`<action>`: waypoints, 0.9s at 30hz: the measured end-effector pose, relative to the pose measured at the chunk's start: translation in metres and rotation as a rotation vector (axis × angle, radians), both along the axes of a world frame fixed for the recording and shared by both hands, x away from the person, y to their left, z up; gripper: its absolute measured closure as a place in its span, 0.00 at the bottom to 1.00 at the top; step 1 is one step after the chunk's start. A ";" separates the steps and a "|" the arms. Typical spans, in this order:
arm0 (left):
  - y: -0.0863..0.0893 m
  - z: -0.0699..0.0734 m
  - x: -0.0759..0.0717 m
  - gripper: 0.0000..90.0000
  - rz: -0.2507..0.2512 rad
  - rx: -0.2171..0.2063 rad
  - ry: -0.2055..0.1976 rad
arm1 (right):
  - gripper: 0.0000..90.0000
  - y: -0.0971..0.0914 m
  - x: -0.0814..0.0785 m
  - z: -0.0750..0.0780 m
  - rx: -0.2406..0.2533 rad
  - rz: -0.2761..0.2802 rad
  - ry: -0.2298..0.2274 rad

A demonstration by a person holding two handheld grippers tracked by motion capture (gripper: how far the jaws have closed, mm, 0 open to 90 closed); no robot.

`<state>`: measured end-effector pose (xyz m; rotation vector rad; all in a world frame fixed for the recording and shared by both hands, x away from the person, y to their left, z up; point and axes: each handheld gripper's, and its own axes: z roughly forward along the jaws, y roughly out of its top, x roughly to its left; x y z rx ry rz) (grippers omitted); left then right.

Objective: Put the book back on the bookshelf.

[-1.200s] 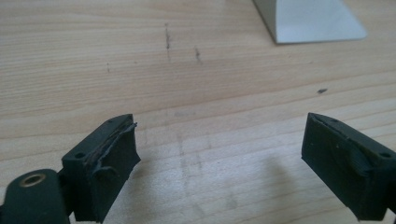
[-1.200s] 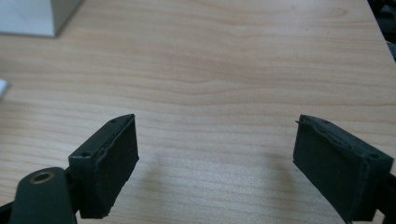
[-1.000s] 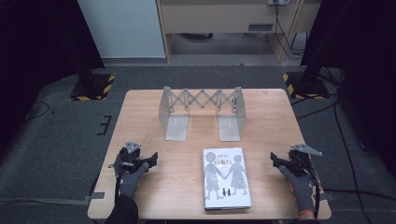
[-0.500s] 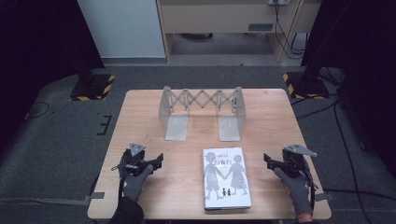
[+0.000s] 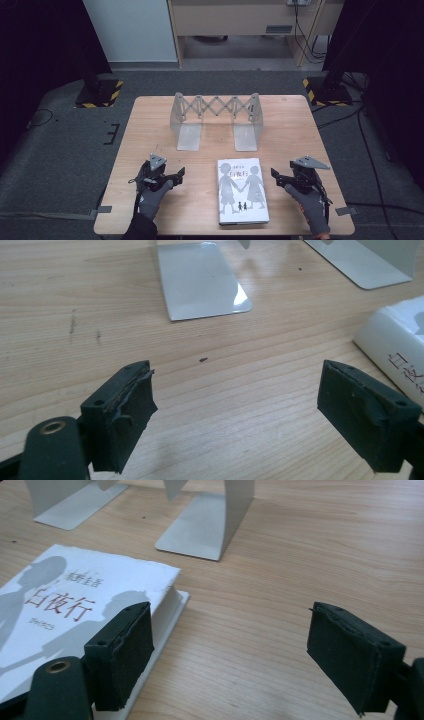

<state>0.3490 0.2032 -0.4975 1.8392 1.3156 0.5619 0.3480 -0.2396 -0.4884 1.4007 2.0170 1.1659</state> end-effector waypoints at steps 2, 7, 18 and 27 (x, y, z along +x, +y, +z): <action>-0.003 0.000 -0.001 0.16 -0.011 -0.004 0.001 | 0.21 0.004 -0.002 0.001 0.014 0.009 -0.004; -0.011 0.000 -0.002 0.16 -0.033 -0.010 -0.001 | 0.22 0.010 -0.004 0.001 0.056 0.030 0.003; -0.034 -0.001 -0.005 0.16 -0.095 0.009 0.001 | 0.25 0.028 -0.010 -0.004 0.035 0.091 0.000; -0.056 -0.003 -0.010 0.16 -0.150 0.006 0.002 | 0.31 0.034 -0.013 -0.009 0.036 0.088 -0.007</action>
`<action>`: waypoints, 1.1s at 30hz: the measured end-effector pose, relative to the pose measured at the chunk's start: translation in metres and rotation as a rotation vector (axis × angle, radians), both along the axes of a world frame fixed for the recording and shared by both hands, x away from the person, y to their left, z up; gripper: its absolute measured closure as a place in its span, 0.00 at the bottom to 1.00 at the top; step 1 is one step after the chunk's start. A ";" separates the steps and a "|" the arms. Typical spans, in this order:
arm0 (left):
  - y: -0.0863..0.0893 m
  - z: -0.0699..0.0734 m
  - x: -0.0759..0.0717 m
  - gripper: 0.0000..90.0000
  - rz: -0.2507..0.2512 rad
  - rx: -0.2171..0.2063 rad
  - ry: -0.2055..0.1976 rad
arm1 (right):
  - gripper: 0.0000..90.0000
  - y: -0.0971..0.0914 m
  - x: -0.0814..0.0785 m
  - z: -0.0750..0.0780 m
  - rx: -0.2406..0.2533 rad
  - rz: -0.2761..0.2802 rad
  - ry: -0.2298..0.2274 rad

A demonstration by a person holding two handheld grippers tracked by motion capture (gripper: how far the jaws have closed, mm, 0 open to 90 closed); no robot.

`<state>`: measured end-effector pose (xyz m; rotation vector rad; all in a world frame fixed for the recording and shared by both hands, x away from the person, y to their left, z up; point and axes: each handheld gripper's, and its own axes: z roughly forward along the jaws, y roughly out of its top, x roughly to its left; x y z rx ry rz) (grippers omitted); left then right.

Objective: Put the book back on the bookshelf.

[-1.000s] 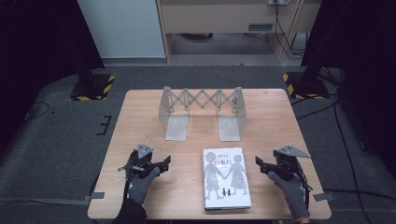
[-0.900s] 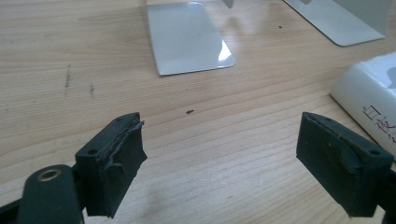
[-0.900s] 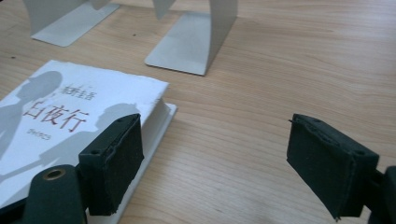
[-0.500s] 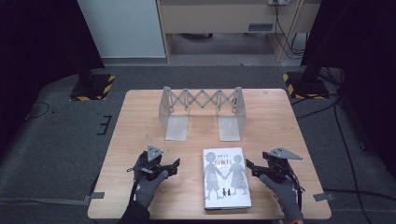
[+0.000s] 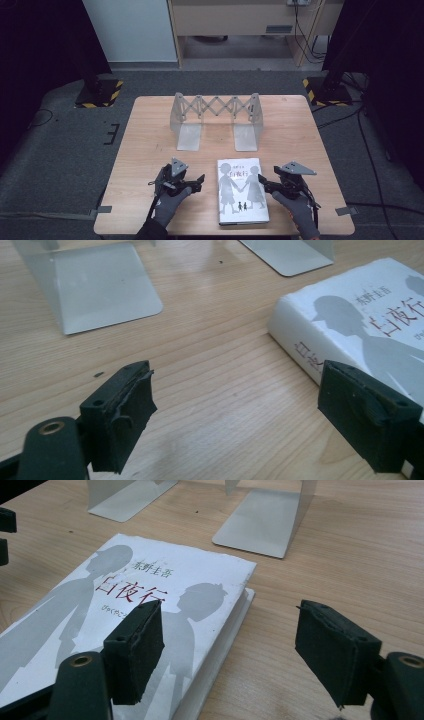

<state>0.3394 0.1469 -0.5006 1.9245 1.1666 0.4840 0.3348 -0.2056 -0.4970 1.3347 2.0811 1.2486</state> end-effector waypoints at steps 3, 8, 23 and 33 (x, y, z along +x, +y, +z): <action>-0.008 -0.001 -0.001 0.16 -0.014 -0.004 -0.005 | 0.33 0.003 -0.001 -0.002 -0.016 0.005 -0.004; -0.019 -0.001 -0.003 0.16 -0.040 -0.006 -0.006 | 0.37 0.006 -0.001 -0.007 -0.015 0.029 0.014; -0.050 -0.007 -0.005 0.12 -0.118 0.018 0.009 | 0.36 0.014 0.002 -0.018 0.037 0.074 0.066; -0.061 -0.011 -0.004 0.07 -0.164 0.030 -0.010 | 0.30 0.016 0.006 -0.022 0.072 0.079 0.086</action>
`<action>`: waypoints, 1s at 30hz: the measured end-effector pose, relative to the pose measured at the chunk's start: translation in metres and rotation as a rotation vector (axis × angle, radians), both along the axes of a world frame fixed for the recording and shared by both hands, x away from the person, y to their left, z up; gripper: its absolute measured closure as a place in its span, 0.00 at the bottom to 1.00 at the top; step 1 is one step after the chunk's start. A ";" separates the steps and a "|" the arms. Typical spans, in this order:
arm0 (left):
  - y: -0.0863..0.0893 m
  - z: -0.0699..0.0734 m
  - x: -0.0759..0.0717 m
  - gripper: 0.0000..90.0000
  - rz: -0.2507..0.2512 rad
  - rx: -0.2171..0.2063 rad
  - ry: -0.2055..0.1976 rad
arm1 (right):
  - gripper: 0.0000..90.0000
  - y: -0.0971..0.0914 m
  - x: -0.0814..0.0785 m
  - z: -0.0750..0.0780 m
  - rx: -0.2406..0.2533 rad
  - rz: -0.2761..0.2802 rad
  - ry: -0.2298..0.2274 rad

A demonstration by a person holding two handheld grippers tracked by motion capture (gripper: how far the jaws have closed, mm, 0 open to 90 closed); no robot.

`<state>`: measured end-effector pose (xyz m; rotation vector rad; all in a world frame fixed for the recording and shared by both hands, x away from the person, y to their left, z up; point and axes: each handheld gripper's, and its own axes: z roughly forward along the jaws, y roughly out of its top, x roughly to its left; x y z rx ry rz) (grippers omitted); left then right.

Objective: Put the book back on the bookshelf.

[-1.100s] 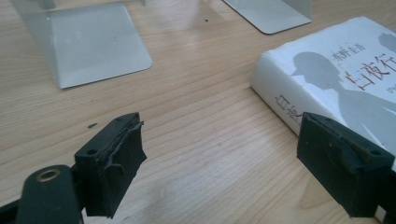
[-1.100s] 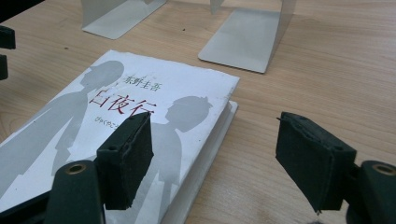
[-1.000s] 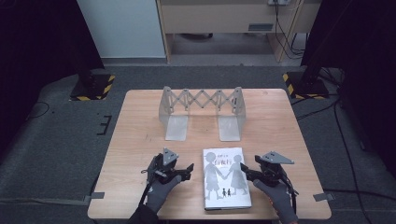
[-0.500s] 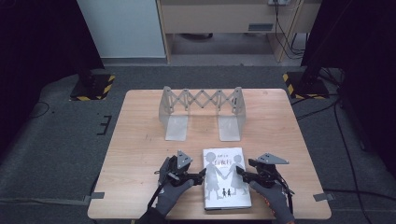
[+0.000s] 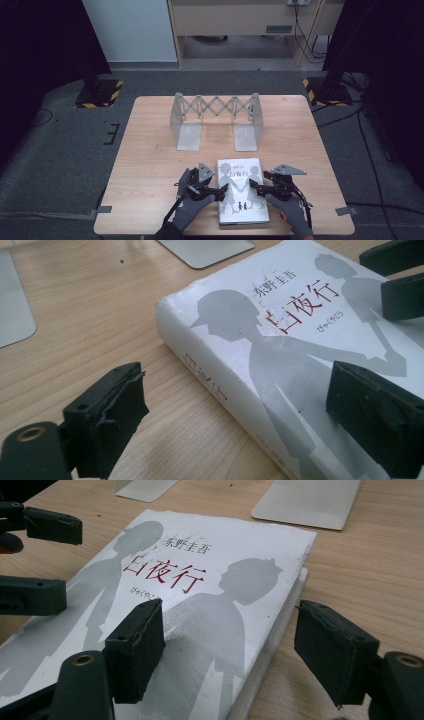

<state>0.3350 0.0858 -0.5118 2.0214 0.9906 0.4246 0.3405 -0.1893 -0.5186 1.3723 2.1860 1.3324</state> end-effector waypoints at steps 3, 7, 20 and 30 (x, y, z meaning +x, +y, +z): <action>-0.002 -0.003 0.000 0.05 -0.029 -0.025 -0.004 | 0.29 0.001 0.002 -0.002 0.017 0.003 0.012; -0.004 -0.007 -0.004 0.04 -0.039 -0.060 -0.012 | 0.29 0.003 0.003 -0.003 0.025 0.020 0.020; -0.002 -0.005 -0.006 0.06 -0.033 -0.059 -0.027 | 0.29 0.003 0.003 0.003 0.021 0.032 -0.008; 0.010 -0.004 -0.004 0.08 -0.011 -0.068 -0.017 | 0.31 0.006 0.003 0.012 0.095 0.035 -0.057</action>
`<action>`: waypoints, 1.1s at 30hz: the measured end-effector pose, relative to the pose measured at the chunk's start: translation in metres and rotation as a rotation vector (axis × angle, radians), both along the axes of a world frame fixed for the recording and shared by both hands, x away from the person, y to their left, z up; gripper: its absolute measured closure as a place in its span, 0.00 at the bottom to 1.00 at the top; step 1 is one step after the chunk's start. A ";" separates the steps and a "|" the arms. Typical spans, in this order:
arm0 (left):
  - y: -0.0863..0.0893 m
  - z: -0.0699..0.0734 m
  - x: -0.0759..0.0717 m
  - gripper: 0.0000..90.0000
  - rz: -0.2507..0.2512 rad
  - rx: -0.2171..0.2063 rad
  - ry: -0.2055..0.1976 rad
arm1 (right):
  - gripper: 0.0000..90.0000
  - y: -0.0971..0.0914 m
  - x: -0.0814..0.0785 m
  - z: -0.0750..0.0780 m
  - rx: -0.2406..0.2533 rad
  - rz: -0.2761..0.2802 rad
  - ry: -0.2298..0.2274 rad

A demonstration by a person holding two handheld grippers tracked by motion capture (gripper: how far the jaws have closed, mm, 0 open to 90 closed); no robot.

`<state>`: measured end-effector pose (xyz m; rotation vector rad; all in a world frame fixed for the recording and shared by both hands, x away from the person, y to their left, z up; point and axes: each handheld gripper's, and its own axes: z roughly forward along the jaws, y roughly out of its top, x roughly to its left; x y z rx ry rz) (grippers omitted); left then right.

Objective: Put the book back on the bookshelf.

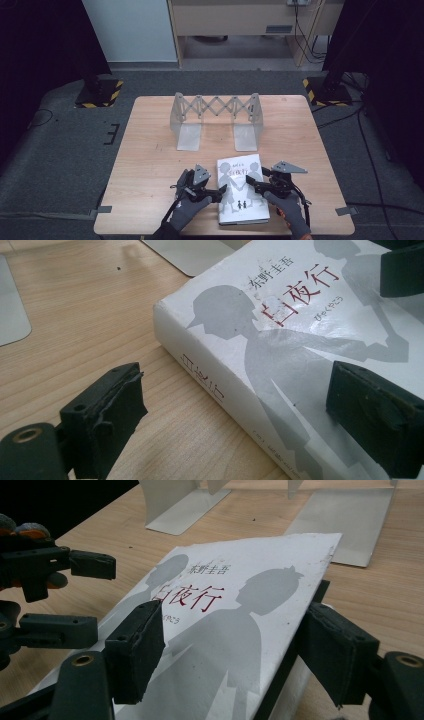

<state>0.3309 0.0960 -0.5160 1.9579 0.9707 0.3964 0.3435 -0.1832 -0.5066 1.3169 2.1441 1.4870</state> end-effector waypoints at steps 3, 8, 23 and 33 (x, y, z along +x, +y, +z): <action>0.001 -0.001 0.000 0.08 0.004 -0.003 0.000 | 0.31 0.002 0.001 0.001 0.007 -0.002 -0.004; 0.002 -0.001 0.000 0.07 0.011 -0.014 0.004 | 0.31 0.006 0.001 0.004 0.008 0.014 -0.014; 0.005 -0.004 0.002 0.06 0.016 -0.045 0.026 | 0.31 0.017 0.007 0.001 0.030 0.017 0.018; 0.007 -0.007 0.004 0.04 0.014 -0.064 0.033 | 0.31 0.029 0.009 -0.003 0.018 0.046 0.054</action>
